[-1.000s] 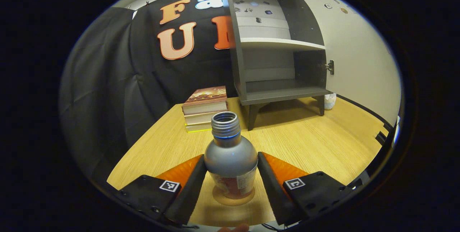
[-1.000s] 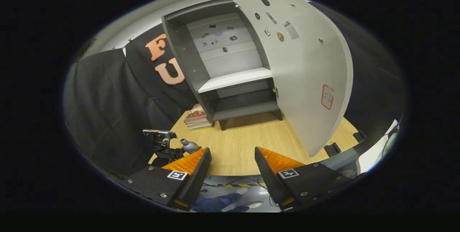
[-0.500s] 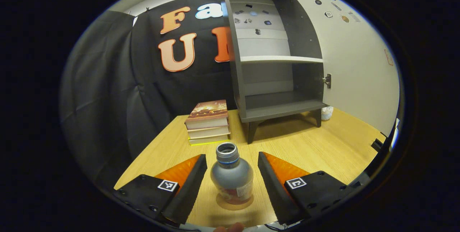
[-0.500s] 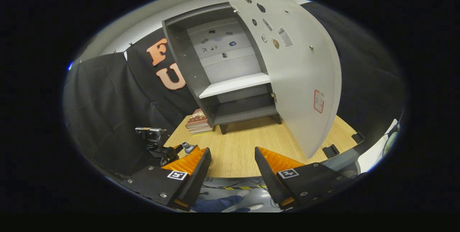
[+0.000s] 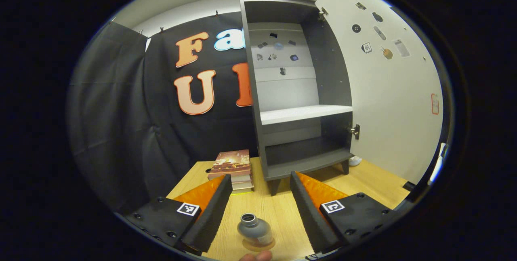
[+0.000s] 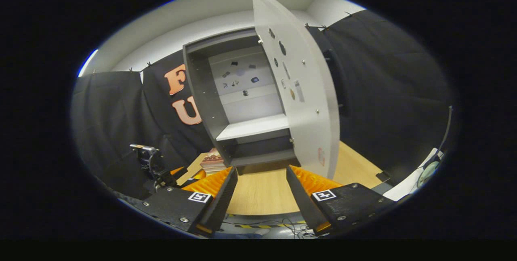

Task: Open the cabinet door with the right hand, grasp the bottle in the cabinet with the left hand and place it on the coaster, then close the cabinet door with the right hand.

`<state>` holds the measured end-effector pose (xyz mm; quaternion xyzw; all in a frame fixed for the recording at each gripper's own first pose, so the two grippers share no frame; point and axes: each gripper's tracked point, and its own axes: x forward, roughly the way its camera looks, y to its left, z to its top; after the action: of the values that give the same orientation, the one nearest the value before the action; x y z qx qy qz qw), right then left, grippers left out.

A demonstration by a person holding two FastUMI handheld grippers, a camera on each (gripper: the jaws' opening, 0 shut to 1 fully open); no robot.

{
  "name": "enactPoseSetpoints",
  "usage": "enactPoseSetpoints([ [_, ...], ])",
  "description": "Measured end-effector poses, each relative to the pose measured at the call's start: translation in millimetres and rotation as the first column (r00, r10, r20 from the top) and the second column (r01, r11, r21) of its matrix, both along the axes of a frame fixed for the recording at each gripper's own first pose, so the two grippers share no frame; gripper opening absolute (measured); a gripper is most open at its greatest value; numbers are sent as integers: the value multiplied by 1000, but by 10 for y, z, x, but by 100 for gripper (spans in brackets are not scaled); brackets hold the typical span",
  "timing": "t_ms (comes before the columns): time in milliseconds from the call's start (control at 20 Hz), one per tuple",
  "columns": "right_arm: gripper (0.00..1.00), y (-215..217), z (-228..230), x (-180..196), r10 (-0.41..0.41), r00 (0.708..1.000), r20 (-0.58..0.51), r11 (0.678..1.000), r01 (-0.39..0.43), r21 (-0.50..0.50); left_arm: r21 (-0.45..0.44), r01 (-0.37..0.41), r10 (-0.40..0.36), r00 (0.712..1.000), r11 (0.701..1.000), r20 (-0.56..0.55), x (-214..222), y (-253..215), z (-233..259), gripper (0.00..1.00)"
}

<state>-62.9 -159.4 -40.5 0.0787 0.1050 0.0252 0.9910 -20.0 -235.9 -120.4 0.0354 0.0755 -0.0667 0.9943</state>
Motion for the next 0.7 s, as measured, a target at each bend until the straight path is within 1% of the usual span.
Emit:
enactPoseSetpoints([
  [200, 76, -514, 385, 28, -74, 994, 75, 996, 76, -35, -15, -15, 15, 1000, 1000, -14, 74, 33, 155, 100],
  [250, 76, -661, 462, 26, -93, 991, 95, 994, 98, -42, -11, -22, 21, 1000, 1000, -15, 98, 59, 176, 94],
  [350, 76, -908, 549, 25, -125, 985, 120, 991, 131, -41, -3, -32, 32, 999, 999, -20, 135, 88, 200, 94],
  [400, 76, -1020, 566, 46, -139, 982, 124, 989, 145, -38, -2, -39, 39, 999, 999, -26, 146, 85, 187, 98],
  [450, 76, -1105, 565, 84, -149, 980, 131, 987, 154, -32, -6, -40, 40, 999, 999, -34, 166, 71, 166, 94],
  [550, 76, -1271, 569, 172, -161, 978, 135, 986, 165, -20, -6, -43, 43, 998, 999, -46, 177, 46, 163, 94],
  [600, 76, -1330, 555, 229, -159, 978, 132, 986, 163, -19, 0, -47, 46, 998, 999, -45, 177, 35, 174, 98],
  [650, 71, -1366, 514, 297, -156, 980, 123, 987, 159, -16, 8, -48, 48, 998, 999, -41, 176, 22, 190, 98],
  [700, 76, -1383, 489, 357, -148, 982, 121, 988, 151, -13, 16, -48, 49, 998, 999, -37, 184, 10, 191, 94],
])
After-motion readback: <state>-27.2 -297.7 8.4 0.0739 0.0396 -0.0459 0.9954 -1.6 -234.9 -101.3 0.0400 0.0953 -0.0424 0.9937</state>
